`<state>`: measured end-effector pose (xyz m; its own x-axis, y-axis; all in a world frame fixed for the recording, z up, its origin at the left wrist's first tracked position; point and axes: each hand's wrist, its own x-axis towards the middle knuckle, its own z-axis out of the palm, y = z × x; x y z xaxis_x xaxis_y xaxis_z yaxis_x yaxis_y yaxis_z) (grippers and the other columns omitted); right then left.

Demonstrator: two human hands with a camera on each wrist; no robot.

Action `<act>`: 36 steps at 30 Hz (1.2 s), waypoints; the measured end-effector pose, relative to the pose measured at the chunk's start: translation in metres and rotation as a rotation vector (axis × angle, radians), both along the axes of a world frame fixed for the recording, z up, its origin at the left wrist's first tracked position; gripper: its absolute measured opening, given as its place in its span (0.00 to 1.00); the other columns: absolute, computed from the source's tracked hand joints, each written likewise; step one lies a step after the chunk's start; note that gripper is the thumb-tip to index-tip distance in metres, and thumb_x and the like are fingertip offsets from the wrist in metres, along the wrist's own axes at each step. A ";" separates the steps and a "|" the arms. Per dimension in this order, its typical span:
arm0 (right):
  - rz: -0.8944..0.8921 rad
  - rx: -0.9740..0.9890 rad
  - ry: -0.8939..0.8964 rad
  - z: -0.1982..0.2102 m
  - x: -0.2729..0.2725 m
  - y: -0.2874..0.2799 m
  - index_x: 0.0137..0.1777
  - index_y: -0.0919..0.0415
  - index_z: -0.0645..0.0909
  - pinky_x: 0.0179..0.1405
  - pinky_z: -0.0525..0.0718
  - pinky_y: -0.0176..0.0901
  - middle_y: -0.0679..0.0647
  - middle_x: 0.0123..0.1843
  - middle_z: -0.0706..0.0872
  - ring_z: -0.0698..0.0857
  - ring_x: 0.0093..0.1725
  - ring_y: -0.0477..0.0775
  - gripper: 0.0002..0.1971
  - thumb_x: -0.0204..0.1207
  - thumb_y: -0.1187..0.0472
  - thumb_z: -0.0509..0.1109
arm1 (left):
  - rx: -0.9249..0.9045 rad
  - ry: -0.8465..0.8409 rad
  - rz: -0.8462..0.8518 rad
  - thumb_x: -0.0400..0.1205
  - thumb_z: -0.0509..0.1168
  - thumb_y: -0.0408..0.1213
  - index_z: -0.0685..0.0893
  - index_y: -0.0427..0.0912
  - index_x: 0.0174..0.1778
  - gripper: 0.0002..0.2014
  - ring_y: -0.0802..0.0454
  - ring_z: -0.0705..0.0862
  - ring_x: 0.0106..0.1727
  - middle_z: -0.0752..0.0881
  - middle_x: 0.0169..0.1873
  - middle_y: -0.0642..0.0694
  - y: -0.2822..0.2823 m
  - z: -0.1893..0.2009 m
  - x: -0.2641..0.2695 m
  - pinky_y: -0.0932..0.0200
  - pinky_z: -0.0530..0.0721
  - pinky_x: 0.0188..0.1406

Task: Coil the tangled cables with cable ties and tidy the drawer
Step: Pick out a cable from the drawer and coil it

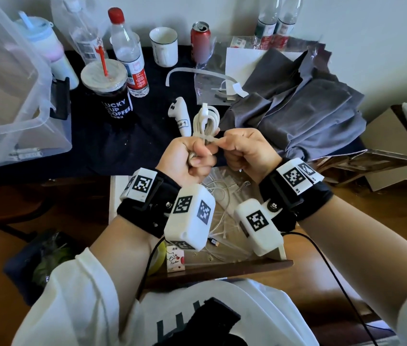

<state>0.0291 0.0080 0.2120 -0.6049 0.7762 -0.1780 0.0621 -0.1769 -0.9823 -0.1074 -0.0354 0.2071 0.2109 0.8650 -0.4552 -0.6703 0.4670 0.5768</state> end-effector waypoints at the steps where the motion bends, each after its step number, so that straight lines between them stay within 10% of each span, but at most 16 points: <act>1: 0.003 0.005 -0.013 -0.003 0.001 0.001 0.11 0.53 0.76 0.21 0.48 0.41 0.44 0.13 0.60 0.55 0.15 0.43 0.31 0.78 0.72 0.60 | -0.011 0.011 0.000 0.61 0.50 0.24 0.76 0.42 0.44 0.19 0.63 0.62 0.11 0.67 0.16 0.53 -0.001 -0.001 0.000 0.71 0.51 0.10; 5: 0.004 0.012 -0.044 -0.012 0.004 0.005 0.15 0.52 0.71 0.15 0.54 0.32 0.43 0.16 0.64 0.59 0.15 0.41 0.24 0.74 0.64 0.67 | -0.029 0.145 -0.016 0.71 0.50 0.20 0.75 0.41 0.42 0.14 0.64 0.63 0.12 0.70 0.21 0.52 -0.001 -0.003 -0.005 0.72 0.53 0.10; 11: -0.075 -0.049 0.042 -0.010 0.014 0.013 0.46 0.57 0.73 0.13 0.58 0.30 0.46 0.17 0.70 0.64 0.17 0.42 0.10 0.76 0.74 0.65 | 0.050 0.124 -0.038 0.81 0.52 0.32 0.74 0.36 0.50 0.07 0.56 0.75 0.24 0.74 0.31 0.45 -0.001 -0.005 -0.012 0.69 0.67 0.15; 20: 0.046 -0.097 0.204 0.002 0.016 0.025 0.47 0.61 0.78 0.30 0.78 0.36 0.53 0.37 0.89 0.84 0.30 0.49 0.07 0.73 0.64 0.61 | 0.055 0.188 0.049 0.86 0.53 0.34 0.77 0.37 0.55 0.09 0.55 0.81 0.28 0.86 0.36 0.44 -0.001 -0.013 -0.018 0.68 0.73 0.21; 28: -0.012 0.161 0.185 -0.001 0.001 0.024 0.34 0.49 0.86 0.28 0.71 0.32 0.44 0.27 0.79 0.74 0.26 0.43 0.12 0.67 0.42 0.70 | 0.150 0.291 0.057 0.87 0.53 0.33 0.77 0.37 0.55 0.09 0.57 0.79 0.27 0.84 0.35 0.45 0.001 -0.012 -0.022 0.69 0.72 0.21; 31: 0.001 0.131 0.139 0.002 0.000 0.026 0.30 0.50 0.84 0.23 0.67 0.33 0.46 0.35 0.85 0.73 0.25 0.45 0.14 0.77 0.52 0.67 | 0.153 0.321 0.048 0.87 0.53 0.32 0.78 0.37 0.50 0.09 0.57 0.78 0.26 0.83 0.32 0.46 0.002 -0.012 -0.022 0.69 0.70 0.19; 36: 0.021 0.110 -0.006 0.008 0.000 0.027 0.35 0.60 0.79 0.15 0.68 0.33 0.49 0.20 0.78 0.73 0.17 0.46 0.12 0.80 0.63 0.63 | 0.147 0.405 0.030 0.87 0.52 0.31 0.78 0.35 0.47 0.10 0.57 0.75 0.25 0.78 0.32 0.45 0.002 -0.011 -0.018 0.69 0.67 0.17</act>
<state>0.0295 0.0348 0.2198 -0.6202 0.7786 -0.0958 0.0701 -0.0667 -0.9953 -0.1256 -0.0332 0.1962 0.0137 0.9300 -0.3673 -0.3880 0.3435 0.8552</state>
